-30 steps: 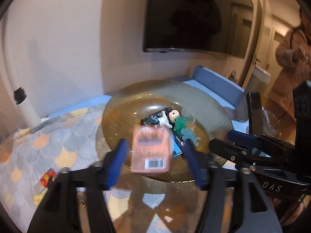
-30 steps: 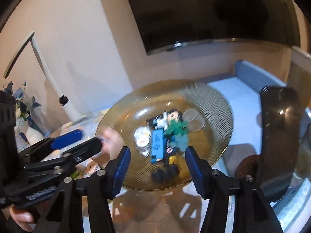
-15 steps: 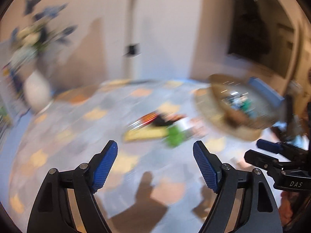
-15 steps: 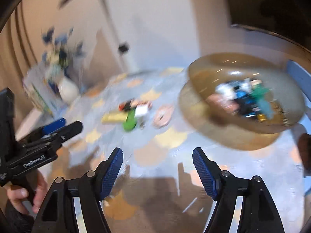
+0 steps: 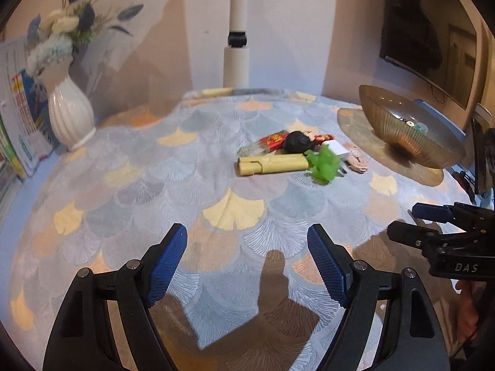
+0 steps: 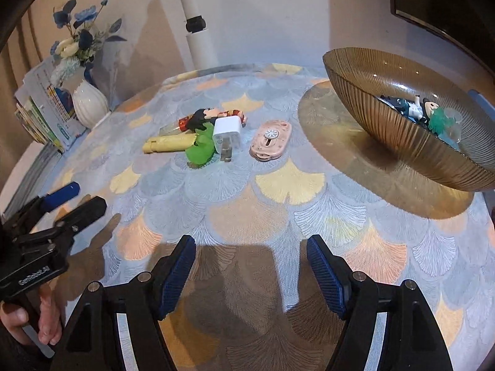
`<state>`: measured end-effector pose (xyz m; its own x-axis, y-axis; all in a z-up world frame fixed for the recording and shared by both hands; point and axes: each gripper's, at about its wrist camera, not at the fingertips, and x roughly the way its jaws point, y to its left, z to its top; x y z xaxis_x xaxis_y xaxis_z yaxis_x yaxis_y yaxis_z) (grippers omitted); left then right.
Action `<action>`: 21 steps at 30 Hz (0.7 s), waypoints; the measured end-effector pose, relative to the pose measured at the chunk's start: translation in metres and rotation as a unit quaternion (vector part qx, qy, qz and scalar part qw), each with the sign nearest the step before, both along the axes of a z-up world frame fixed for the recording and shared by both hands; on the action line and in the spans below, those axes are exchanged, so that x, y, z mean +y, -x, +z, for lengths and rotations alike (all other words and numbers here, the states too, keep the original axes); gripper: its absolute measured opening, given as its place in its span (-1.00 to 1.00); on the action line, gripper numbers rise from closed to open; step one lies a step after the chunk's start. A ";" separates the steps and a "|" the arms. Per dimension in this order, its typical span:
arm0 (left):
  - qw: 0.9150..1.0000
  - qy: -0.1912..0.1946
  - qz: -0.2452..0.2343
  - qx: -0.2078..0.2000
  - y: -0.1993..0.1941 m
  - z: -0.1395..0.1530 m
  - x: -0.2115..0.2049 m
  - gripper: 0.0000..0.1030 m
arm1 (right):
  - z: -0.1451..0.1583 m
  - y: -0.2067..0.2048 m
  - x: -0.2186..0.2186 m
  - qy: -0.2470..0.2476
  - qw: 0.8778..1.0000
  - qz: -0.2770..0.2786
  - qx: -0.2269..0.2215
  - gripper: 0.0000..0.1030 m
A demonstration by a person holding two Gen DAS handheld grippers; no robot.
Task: Organize rigid objects
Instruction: 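Move both grippers back over the remaining items on the table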
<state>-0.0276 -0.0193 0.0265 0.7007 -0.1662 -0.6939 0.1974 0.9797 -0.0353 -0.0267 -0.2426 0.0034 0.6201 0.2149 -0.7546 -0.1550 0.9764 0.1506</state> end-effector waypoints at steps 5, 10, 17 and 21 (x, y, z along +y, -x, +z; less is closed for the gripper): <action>1.000 -0.003 0.000 -0.014 0.004 0.004 -0.001 0.53 | 0.000 0.002 0.016 0.042 0.999 0.013 -0.011 0.42; 1.000 0.002 0.002 -0.009 0.003 0.003 0.002 0.53 | 0.002 0.004 0.018 0.048 0.998 0.018 -0.021 0.43; 1.000 -0.001 -0.001 -0.006 0.002 0.002 0.001 0.53 | 0.002 0.005 0.017 0.037 0.999 0.018 -0.022 0.44; 1.000 -0.001 -0.001 -0.004 0.001 0.002 0.001 0.53 | 0.002 0.005 0.018 0.041 0.999 0.021 -0.024 0.44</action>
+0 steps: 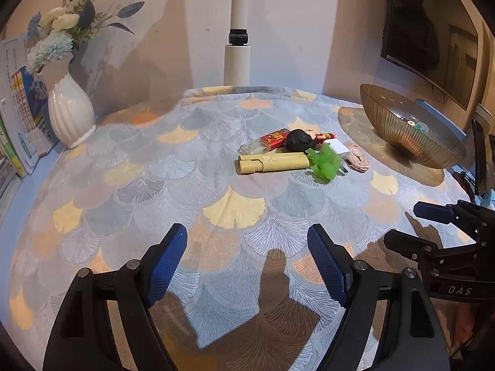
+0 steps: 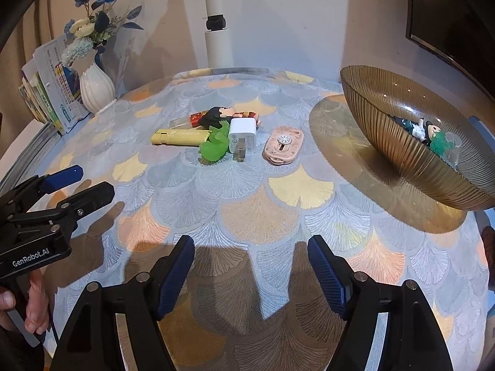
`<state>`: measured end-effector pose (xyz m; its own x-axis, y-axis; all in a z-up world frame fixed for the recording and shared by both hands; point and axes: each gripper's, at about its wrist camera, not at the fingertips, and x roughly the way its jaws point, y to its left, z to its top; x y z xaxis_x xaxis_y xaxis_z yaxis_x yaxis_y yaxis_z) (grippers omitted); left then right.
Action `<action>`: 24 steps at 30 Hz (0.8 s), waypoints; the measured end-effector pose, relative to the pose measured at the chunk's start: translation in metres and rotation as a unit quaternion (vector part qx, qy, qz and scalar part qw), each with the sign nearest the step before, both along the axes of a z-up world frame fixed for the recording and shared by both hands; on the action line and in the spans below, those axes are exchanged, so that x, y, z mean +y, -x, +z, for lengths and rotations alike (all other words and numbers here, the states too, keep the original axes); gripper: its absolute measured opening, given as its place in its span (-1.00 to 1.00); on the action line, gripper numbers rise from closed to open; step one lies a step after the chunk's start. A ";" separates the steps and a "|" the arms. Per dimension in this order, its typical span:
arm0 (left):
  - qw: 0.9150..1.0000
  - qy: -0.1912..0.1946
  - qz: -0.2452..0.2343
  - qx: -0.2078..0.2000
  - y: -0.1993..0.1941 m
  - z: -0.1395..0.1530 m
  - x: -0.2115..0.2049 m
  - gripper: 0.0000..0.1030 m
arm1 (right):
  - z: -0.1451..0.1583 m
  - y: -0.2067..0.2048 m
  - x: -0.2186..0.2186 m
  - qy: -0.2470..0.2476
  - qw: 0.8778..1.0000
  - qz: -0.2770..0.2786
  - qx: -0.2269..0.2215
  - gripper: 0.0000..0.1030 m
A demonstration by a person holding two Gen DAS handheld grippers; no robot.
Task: Organize rigid objects
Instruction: 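Move both grippers back over the remaining items on the table, then grasp the yellow tube with the left gripper while the right grasps the pink oval case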
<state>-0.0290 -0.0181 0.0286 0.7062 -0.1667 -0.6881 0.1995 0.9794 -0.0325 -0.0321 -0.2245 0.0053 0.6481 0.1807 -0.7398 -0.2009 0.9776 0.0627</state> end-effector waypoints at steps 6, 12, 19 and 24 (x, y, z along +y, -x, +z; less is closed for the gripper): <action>1.000 -0.002 0.002 0.004 -0.002 -0.001 0.000 0.53 | 0.001 0.000 -0.001 -0.003 1.000 -0.003 -0.001 0.44; 1.000 0.003 -0.002 -0.005 0.001 0.001 0.001 0.53 | 0.001 0.001 0.001 0.001 1.000 -0.001 -0.005 0.44; 1.000 0.008 -0.001 -0.008 0.002 0.003 0.002 0.53 | 0.005 0.004 -0.007 -0.025 1.000 -0.003 -0.012 0.44; 0.999 0.028 -0.028 0.029 -0.007 0.002 0.003 0.47 | -0.001 -0.017 -0.029 -0.141 0.987 0.001 0.074 0.45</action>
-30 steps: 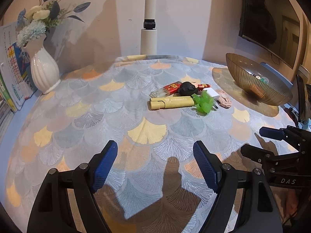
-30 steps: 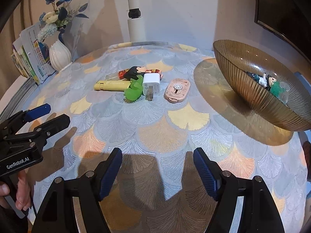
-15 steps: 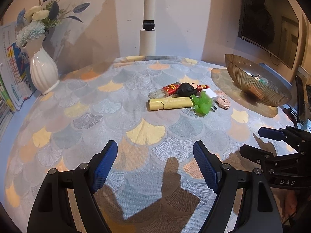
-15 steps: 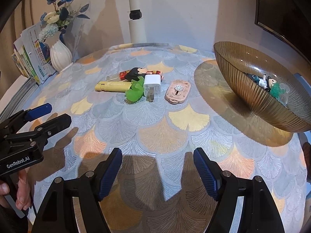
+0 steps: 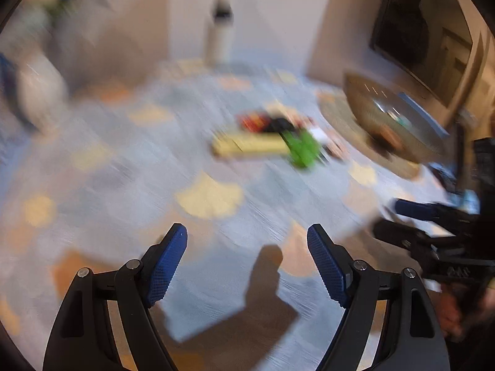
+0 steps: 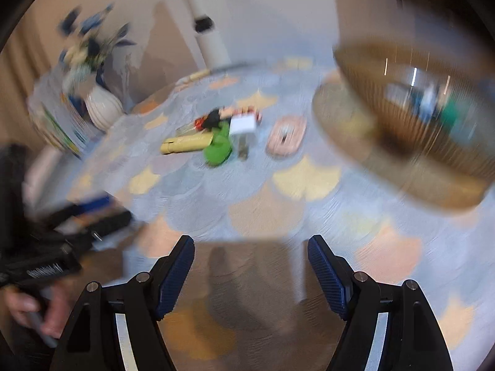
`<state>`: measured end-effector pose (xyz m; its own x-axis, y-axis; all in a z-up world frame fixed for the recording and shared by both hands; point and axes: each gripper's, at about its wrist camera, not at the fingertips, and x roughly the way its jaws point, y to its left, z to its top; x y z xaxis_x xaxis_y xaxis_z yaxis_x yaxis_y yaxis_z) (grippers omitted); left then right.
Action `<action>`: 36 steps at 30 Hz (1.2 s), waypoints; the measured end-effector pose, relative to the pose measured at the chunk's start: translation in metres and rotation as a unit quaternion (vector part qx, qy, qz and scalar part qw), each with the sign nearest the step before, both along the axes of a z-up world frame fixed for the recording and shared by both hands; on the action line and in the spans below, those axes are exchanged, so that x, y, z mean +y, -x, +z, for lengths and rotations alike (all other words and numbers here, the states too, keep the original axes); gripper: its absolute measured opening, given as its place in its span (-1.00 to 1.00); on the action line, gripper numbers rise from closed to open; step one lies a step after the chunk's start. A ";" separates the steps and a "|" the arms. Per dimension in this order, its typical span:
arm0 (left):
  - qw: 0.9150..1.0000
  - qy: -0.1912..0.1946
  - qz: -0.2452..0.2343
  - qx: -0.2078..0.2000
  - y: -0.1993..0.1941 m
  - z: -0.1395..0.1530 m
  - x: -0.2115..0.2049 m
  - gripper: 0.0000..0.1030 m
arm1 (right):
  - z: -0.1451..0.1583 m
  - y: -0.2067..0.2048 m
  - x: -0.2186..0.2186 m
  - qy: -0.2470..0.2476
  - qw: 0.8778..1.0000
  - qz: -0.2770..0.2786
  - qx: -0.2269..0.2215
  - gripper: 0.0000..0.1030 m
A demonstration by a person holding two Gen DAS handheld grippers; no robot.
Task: Organize rigid objects
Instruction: 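Grasp the yellow tube with the left gripper while the right grasps the pink oval case, then carry the yellow tube and pink oval case into the amber bowl and release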
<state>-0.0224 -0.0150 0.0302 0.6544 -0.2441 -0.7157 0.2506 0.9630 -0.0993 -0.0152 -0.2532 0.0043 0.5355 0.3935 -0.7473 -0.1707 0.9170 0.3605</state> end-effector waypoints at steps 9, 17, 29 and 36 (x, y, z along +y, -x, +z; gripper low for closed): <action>0.994 -0.032 -0.093 0.046 -0.078 0.012 -0.016 0.47 | 0.001 -0.059 -0.016 0.014 0.998 -0.060 0.018 0.26; 0.978 -0.061 -0.183 0.077 -0.133 -0.017 -0.038 0.46 | -0.002 -0.094 0.022 0.153 0.985 -0.077 -0.020 0.26; 0.980 -0.050 -0.180 0.067 -0.105 -0.015 -0.051 -0.59 | 0.002 -0.055 0.016 0.116 0.990 -0.061 -0.046 -0.32; 0.977 0.008 -0.184 0.111 -0.022 -0.016 -0.036 -0.60 | 0.002 0.019 0.005 0.090 0.995 -0.012 -0.043 -0.32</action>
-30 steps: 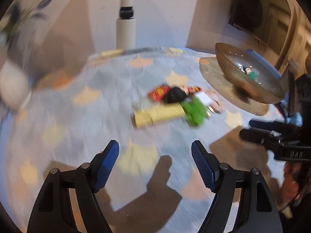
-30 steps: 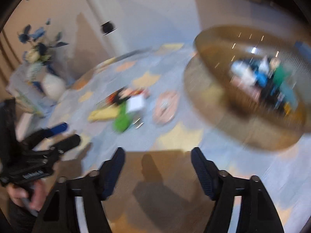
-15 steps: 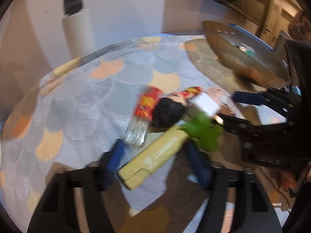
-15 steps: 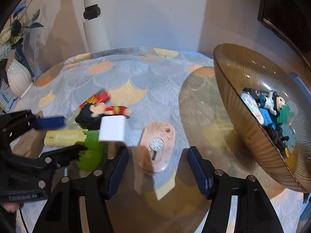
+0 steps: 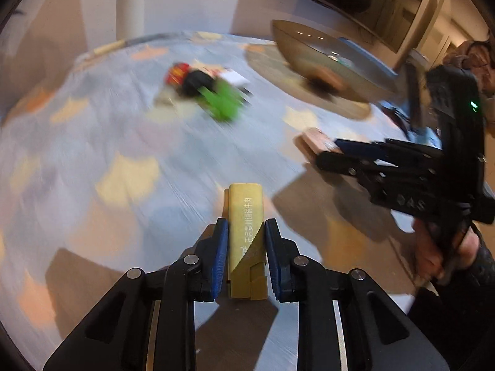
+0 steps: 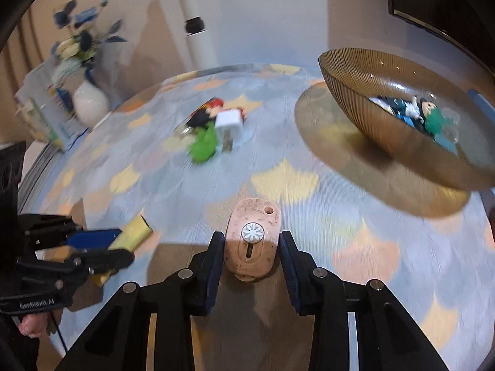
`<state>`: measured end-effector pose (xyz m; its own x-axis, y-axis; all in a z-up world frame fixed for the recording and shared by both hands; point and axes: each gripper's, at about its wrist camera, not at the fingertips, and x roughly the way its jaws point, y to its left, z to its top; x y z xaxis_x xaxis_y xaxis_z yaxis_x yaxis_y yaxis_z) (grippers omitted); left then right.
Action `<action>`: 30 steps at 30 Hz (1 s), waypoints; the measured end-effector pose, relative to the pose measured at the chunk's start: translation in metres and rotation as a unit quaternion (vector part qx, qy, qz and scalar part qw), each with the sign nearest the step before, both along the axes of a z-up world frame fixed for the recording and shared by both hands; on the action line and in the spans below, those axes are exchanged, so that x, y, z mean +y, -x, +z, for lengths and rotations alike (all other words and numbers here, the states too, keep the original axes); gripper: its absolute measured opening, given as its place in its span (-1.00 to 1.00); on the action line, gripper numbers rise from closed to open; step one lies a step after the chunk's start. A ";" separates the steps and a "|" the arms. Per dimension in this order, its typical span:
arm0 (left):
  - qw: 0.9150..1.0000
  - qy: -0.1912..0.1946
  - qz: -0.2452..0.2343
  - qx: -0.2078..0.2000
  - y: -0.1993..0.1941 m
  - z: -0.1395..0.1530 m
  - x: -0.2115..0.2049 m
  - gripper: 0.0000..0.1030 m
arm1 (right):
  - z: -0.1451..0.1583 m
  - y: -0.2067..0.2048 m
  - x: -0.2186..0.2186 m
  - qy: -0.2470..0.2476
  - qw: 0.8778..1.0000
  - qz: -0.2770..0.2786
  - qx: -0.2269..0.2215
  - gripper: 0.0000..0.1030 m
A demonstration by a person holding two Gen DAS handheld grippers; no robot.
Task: Organize rigid objects
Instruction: 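Carry the yellow tube and pink oval case into the amber bowl and release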
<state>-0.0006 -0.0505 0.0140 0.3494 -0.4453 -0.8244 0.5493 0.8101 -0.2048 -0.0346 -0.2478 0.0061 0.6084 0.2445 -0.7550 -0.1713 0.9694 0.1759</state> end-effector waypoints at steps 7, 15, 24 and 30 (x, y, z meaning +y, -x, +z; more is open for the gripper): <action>0.999 -0.022 0.023 -0.024 0.048 0.002 -0.013 -0.33 | -0.006 0.009 -0.013 -0.056 0.998 -0.004 0.029 0.06; 0.994 -0.078 0.056 -0.061 0.058 -0.002 -0.030 -0.60 | -0.009 0.035 0.023 0.078 0.997 -0.018 -0.017 -0.27; 0.993 -0.034 0.074 -0.087 0.066 0.023 -0.040 -0.60 | 0.037 0.053 -0.028 0.006 0.995 -0.045 -0.088 -0.36; 0.988 0.005 0.034 -0.153 0.050 0.087 -0.090 -0.60 | 0.093 0.050 -0.107 0.002 0.978 -0.146 -0.149 -0.36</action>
